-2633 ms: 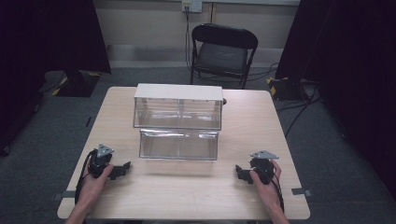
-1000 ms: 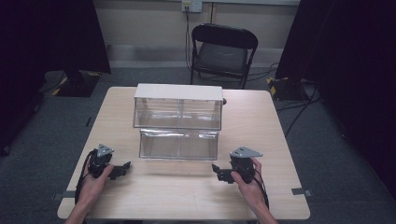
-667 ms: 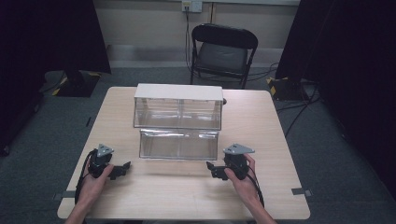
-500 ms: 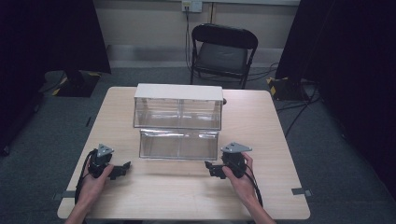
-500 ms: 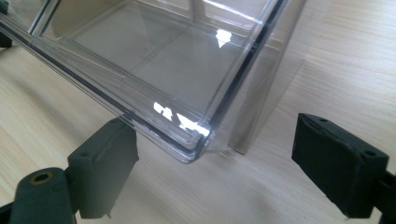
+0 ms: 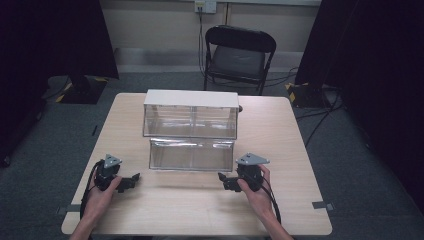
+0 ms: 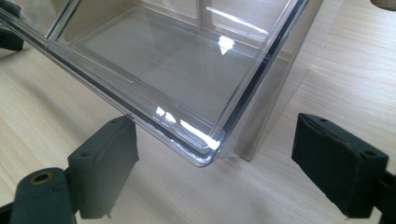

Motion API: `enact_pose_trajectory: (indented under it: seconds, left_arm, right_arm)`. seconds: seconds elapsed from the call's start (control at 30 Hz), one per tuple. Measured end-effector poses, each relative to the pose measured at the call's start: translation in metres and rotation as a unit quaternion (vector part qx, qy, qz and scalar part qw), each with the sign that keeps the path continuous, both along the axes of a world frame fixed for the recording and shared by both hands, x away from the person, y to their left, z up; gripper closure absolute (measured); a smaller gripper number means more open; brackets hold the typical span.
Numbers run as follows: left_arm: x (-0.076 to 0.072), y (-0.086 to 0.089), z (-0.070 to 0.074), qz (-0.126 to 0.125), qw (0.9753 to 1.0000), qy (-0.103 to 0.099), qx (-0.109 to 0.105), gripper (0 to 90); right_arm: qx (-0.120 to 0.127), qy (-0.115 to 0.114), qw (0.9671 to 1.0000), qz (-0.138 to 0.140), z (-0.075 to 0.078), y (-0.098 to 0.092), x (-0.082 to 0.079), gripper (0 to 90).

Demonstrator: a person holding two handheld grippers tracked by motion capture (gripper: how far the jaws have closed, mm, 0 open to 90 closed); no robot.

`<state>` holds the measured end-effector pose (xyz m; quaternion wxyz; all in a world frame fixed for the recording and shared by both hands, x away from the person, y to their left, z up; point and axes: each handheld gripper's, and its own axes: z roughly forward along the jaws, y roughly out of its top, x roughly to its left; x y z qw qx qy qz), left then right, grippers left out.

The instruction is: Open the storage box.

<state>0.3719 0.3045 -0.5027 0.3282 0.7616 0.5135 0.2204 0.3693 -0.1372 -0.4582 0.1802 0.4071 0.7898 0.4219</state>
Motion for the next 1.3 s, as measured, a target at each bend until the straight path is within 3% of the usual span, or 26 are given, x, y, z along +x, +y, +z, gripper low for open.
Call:
enact_pose_trajectory:
  seconds: [0.83,0.87,1.3]
  left_arm:
    - [0.0000,0.0000,0.0000,0.000,1.0000,0.000,0.000,6.1]
    - [0.0000,0.0000,0.0000,0.000,1.0000,0.000,0.000,6.1]
    - [0.0000,0.0000,0.0000,0.000,1.0000,0.000,0.000,6.1]
  right_arm:
    - [-0.008,-0.002,0.9999,-0.007,0.0015,0.0006,-0.0023,14.5]
    - [0.005,0.000,1.0000,0.001,0.0028,-0.0004,-0.0030,14.2]
    - [0.010,-0.006,0.9999,0.005,0.0065,-0.0007,-0.0054,14.1]
